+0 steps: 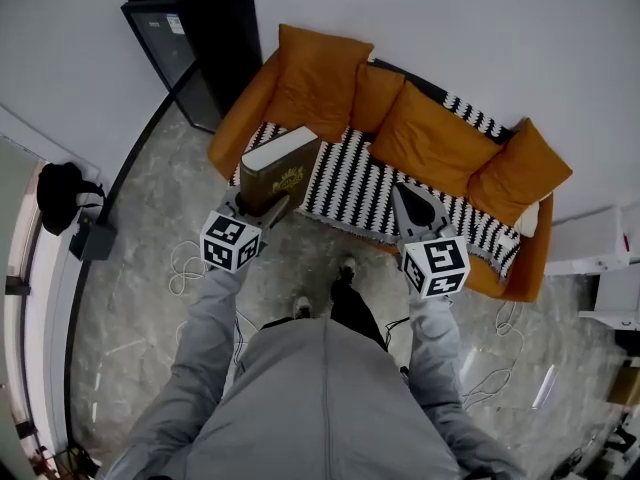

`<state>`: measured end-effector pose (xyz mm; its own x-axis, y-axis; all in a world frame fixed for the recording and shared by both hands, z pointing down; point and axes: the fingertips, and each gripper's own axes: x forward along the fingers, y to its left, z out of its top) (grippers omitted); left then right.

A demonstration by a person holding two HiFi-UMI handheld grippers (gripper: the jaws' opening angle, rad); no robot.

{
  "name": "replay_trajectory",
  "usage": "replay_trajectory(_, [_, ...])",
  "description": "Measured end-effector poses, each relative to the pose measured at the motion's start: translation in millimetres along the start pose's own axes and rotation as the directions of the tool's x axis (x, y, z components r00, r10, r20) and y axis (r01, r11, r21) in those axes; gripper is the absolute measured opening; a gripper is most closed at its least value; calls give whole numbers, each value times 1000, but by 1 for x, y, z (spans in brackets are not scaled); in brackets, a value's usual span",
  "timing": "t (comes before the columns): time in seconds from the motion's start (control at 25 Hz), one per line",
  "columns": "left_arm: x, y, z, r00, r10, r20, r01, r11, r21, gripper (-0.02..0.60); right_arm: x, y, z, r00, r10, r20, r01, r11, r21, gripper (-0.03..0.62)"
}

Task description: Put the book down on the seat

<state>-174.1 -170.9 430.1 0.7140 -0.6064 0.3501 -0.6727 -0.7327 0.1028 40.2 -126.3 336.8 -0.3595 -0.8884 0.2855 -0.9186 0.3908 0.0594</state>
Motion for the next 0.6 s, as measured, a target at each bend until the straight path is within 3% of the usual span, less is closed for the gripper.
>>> replay_trajectory(0.36, [78, 17, -18, 991, -77, -109, 58, 984, -170, 242, 45, -52, -30, 997, 35, -62, -32, 999, 42, 29])
replay_trajectory(0.6, [141, 31, -42, 985, -87, -152, 37, 952, -305, 242, 69, -94, -63, 993, 41, -112, -32, 996, 87, 29])
